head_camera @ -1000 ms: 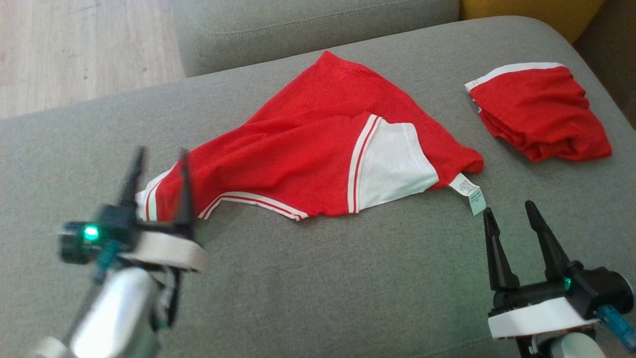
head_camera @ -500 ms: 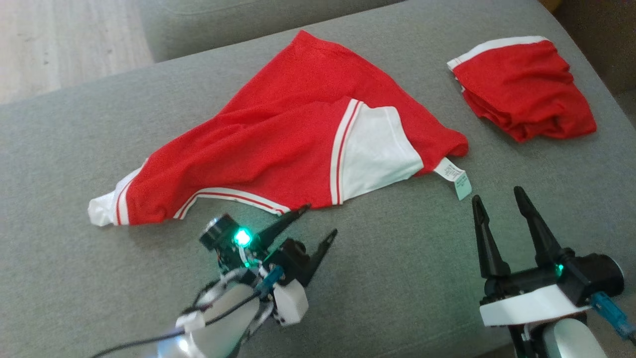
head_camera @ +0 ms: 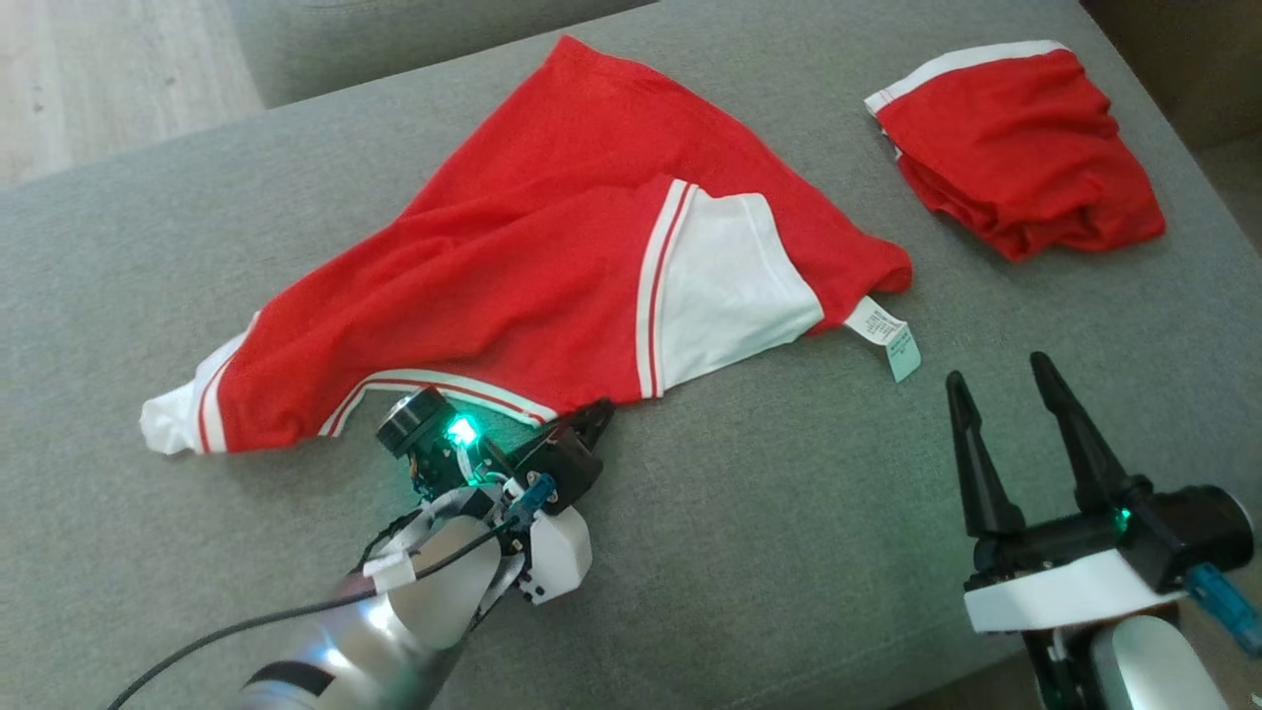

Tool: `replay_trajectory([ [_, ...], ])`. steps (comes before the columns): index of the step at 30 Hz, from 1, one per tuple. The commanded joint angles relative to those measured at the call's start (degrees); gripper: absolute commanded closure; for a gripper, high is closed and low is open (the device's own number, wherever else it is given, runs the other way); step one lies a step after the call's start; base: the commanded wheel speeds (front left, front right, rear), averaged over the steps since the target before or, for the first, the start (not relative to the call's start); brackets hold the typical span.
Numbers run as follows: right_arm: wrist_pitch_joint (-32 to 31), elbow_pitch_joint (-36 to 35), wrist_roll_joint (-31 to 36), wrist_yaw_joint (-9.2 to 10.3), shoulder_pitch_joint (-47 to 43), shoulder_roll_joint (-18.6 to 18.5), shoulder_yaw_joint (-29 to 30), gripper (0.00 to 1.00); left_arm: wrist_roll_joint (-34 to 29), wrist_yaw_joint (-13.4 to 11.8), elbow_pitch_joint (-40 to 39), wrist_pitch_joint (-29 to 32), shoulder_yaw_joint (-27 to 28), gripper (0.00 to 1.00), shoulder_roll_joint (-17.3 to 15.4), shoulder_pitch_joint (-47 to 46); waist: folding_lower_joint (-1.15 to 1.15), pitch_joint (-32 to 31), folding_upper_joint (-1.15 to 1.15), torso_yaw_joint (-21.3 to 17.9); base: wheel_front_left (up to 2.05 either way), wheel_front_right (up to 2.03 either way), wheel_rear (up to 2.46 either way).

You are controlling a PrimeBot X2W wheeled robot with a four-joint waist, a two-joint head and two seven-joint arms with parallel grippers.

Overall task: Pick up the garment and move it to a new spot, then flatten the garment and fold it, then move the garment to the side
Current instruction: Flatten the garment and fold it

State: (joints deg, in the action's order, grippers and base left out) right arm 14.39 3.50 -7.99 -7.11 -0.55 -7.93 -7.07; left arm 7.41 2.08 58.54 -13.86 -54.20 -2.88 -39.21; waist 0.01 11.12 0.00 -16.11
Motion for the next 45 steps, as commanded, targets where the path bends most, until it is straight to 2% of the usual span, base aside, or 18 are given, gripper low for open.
replay_trajectory([
  [1, 0.6, -1.8, 0.0, -0.37, 1.2, -1.1, -0.6, 0.00, 0.7, -0.2, -1.0, -0.9, 1.4, 1.00, -0.3, -1.9, -0.01, -0.3, 0.00, 0.5, 0.00, 0.00, 0.00],
  [3, 0.6, -1.6, 0.1, -0.37, 0.9, -0.9, -0.2, 0.00, 1.6, -0.4, -2.2, -1.0, 1.7, 1.00, -0.2, -1.1, -0.01, -1.1, 0.00, 1.3, 0.00, 0.00, 0.00],
  [7, 0.6, -1.7, 0.3, -0.37, -0.3, -0.2, 0.4, 0.00, 2.3, -1.9, -9.4, -1.1, 2.5, 1.00, -0.5, 2.2, -0.01, -3.1, 0.00, 3.4, 0.00, 0.00, 0.00],
  [8, 0.6, -1.7, 0.4, -0.37, -1.0, 0.3, 0.6, 0.00, 2.3, -2.5, -13.1, -1.1, 2.9, 1.00, -1.9, 4.6, -0.01, -4.3, 0.00, 4.7, 0.00, 0.00, 0.00],
  [11, 0.6, -1.7, 0.5, -0.37, -2.0, 0.6, 0.9, 0.00, 2.5, -3.1, -17.9, -1.1, 3.6, 1.00, -4.7, 8.5, -0.01, -6.0, 0.00, 6.5, 0.00, 0.00, 0.00],
  [15, 0.6, -1.7, 0.7, -0.37, -2.3, 0.7, 0.4, 0.00, 2.1, -4.0, -21.9, -1.1, 4.0, 0.99, -6.7, 10.8, -0.01, -6.2, 0.00, 7.6, 0.00, 0.00, 0.00],
  [16, 0.6, -1.8, 0.6, -0.37, -2.0, 0.7, 0.2, 0.00, 1.9, -4.3, -22.4, -1.1, 4.1, 0.05, -6.5, 10.5, -0.01, -5.9, 0.00, 7.5, 0.00, 0.00, 0.00],
  [17, 0.6, -1.9, 0.5, -0.37, -1.6, 0.6, 0.0, 0.00, 1.5, -4.2, -22.5, -1.1, 3.9, 0.00, -6.2, 10.0, -0.01, -5.5, 0.00, 7.4, 0.00, 0.00, 0.00],
  [23, 0.6, -2.2, 0.3, -0.37, -0.2, -0.2, -0.2, 0.00, 0.1, -3.7, -20.9, -1.1, 2.7, 0.00, -2.6, 4.8, -0.01, -2.9, 0.00, 5.1, 0.00, 0.00, 0.00],
  [28, 0.6, -2.4, 0.0, -0.37, 0.5, -0.2, -0.1, 0.00, -0.1, -1.7, -18.0, -1.1, 0.7, 0.00, -0.7, 0.7, -0.01, 0.2, 0.00, 1.4, 0.00, 0.00, 0.00],
  [40, 0.6, -2.5, -0.9, -0.37, 3.3, 0.8, 0.0, 0.00, 4.0, 1.5, -11.0, 0.2, -4.8, 0.00, 0.0, -6.8, -0.01, 7.3, 0.00, -5.2, 0.00, 0.00, 0.00],
  [45, 0.6, -2.4, -1.1, -0.37, 4.0, 1.1, -0.1, 0.00, 6.4, 0.7, -7.3, 4.4, -6.9, 0.02, 0.0, -8.3, -0.01, 8.4, 0.00, -6.6, 0.00, 0.00, 0.00],
])
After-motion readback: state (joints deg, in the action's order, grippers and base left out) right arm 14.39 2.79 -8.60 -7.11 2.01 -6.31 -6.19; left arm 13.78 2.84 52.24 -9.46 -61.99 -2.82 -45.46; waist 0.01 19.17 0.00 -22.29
